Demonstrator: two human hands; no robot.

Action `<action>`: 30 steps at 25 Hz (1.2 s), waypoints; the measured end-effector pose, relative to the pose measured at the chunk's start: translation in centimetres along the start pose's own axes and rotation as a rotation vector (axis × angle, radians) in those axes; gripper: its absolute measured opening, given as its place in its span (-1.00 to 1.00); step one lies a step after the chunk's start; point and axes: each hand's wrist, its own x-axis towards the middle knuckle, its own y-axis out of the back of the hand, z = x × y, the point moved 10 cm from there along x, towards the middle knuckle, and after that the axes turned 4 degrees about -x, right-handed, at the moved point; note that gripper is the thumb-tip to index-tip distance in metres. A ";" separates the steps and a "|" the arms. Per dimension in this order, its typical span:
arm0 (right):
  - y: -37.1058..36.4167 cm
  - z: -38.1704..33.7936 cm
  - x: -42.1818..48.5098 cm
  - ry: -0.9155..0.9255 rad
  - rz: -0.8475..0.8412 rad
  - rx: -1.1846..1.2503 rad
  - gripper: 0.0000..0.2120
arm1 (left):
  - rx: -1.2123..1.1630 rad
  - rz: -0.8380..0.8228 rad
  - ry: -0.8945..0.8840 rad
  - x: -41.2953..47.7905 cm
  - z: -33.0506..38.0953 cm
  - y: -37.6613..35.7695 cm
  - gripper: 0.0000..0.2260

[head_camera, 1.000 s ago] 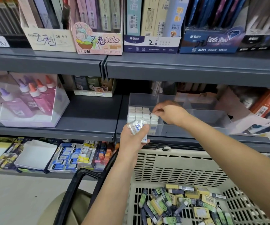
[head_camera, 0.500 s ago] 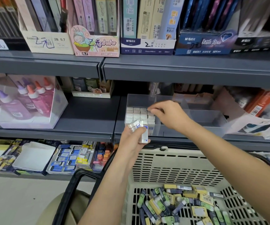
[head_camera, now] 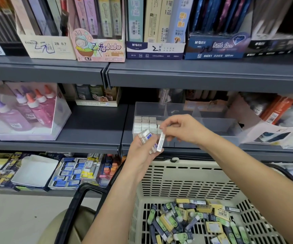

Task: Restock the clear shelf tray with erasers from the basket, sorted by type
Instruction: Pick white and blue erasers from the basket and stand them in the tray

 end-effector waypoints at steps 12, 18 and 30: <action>4.4 1.3 2.4 -0.062 0.185 0.054 -0.96 | 0.049 0.190 -0.081 0.1 0.9 1.8 -0.85; 5.6 1.7 5.0 -0.015 0.400 -0.227 -0.86 | 0.083 0.218 -0.160 -0.1 1.8 2.3 -0.86; 1.4 2.5 6.2 0.019 0.290 -0.508 -0.93 | 0.089 0.299 -0.134 0.0 1.7 3.8 -0.90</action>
